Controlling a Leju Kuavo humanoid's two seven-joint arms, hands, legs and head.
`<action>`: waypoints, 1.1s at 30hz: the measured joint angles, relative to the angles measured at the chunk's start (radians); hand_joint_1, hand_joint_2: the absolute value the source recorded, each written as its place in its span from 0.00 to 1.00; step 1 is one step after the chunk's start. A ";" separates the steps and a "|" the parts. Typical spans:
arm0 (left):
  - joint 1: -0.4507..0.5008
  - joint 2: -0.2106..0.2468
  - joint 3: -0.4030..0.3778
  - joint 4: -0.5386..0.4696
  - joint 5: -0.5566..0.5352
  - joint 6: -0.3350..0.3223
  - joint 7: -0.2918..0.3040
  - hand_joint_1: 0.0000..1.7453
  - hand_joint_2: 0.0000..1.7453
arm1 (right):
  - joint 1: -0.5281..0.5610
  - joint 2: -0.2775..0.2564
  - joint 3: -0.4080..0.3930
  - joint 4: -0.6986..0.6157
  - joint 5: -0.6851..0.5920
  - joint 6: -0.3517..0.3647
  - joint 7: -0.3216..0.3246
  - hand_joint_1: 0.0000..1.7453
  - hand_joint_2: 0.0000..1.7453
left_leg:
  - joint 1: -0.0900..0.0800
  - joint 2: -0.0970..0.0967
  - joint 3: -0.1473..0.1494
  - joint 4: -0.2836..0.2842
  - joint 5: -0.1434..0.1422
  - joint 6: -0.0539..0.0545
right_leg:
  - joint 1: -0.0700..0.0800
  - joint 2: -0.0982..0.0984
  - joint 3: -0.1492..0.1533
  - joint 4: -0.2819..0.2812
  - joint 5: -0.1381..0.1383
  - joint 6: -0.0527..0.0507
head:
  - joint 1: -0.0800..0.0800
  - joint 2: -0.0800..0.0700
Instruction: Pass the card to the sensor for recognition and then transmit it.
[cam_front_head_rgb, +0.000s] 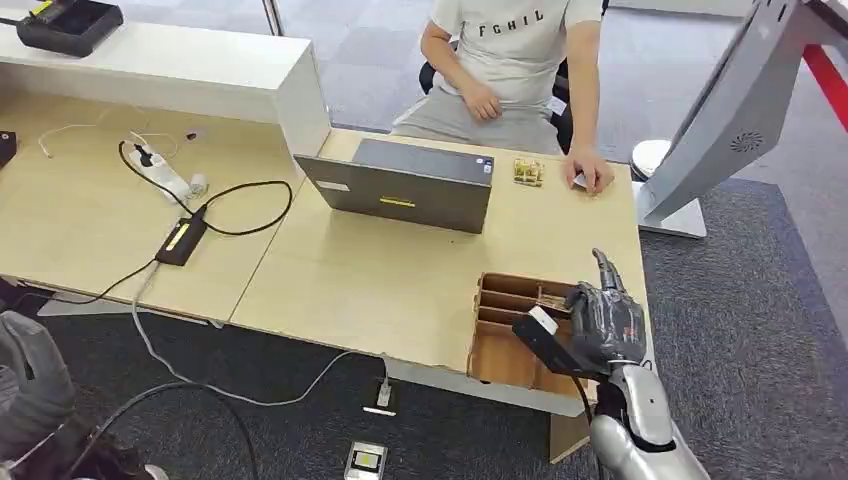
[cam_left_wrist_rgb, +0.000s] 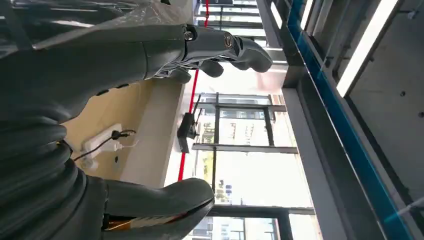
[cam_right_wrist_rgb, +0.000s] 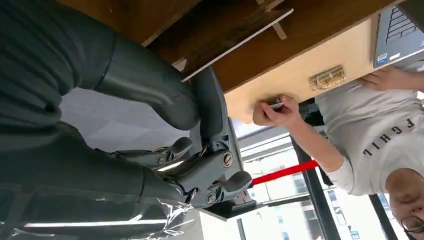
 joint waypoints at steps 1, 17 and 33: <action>0.000 0.000 0.000 -0.002 0.000 0.000 0.000 0.00 1.00 | -0.002 0.001 0.000 0.000 0.000 -0.002 0.000 1.00 1.00 | 0.000 0.000 0.000 0.000 0.000 0.000 | 0.000 0.000 0.000 0.000 0.000 0.000 | 0.000 0.000; -0.001 0.000 0.000 -0.004 0.003 0.000 0.000 0.00 1.00 | -0.018 0.006 -0.011 0.029 0.010 -0.059 0.057 0.00 1.00 | 0.000 0.000 0.000 0.000 0.000 0.000 | 0.000 0.000 0.000 0.000 0.000 0.000 | 0.000 0.000; -0.012 0.000 0.000 -0.004 0.016 0.000 0.000 0.00 1.00 | -0.043 -0.027 -0.054 0.005 0.006 -0.069 0.069 0.00 1.00 | 0.000 0.000 0.001 0.000 0.000 0.000 | 0.000 0.000 0.000 0.000 0.000 0.000 | 0.000 0.000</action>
